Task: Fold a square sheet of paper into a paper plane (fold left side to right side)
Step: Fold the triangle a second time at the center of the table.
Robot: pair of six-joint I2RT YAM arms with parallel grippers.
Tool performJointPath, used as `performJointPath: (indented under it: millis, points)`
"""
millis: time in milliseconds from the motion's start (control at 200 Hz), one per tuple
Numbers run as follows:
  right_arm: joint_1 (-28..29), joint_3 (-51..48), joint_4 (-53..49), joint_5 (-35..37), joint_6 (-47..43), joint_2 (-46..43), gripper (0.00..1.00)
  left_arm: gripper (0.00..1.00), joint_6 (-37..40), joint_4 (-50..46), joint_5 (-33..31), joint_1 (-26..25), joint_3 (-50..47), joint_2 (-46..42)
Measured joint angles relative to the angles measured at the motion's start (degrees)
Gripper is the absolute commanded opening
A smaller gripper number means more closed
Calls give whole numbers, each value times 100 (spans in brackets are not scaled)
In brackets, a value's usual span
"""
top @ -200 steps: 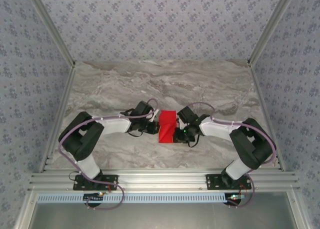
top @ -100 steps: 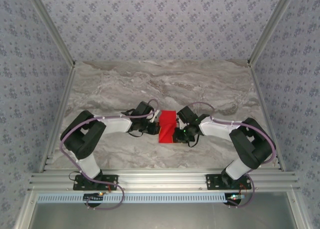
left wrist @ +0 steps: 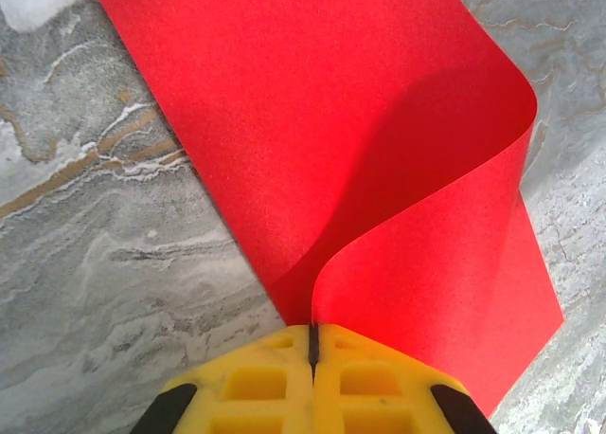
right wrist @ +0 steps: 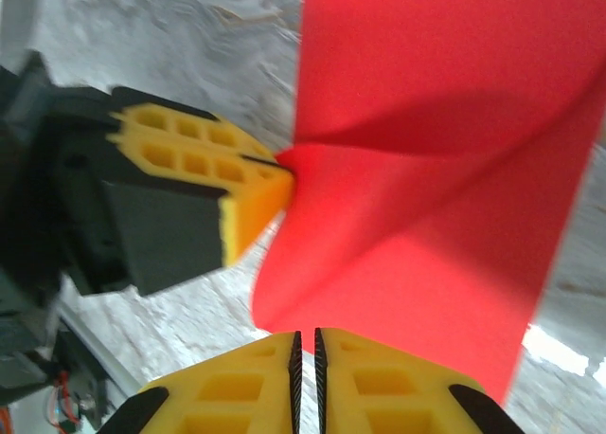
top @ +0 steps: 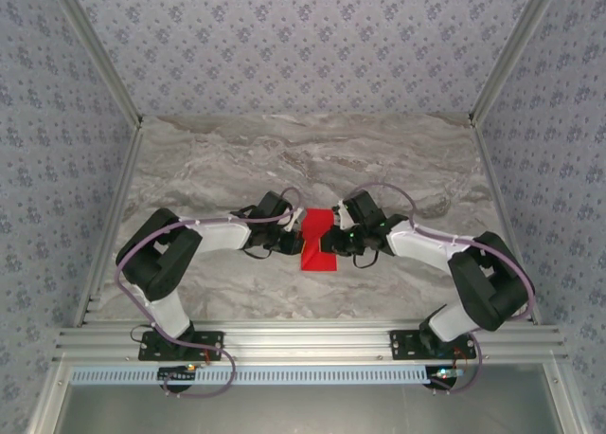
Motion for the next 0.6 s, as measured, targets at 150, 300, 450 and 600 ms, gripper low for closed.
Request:
performJointPath:
  millis: [150,300,450,600]
  points:
    - [0,114,352,-149,76,354,13,0,0,0,-2,0,0,0]
    - [0,345,544,-289,83,796,13,0,0,-4,-4,0,0,0]
    - [0,413,612,-330,81,946,13,0,2,-24,-17,0,9,0]
    - [0,463,605,-319,48,1049,13,0,4,-61,-28,0,24,0]
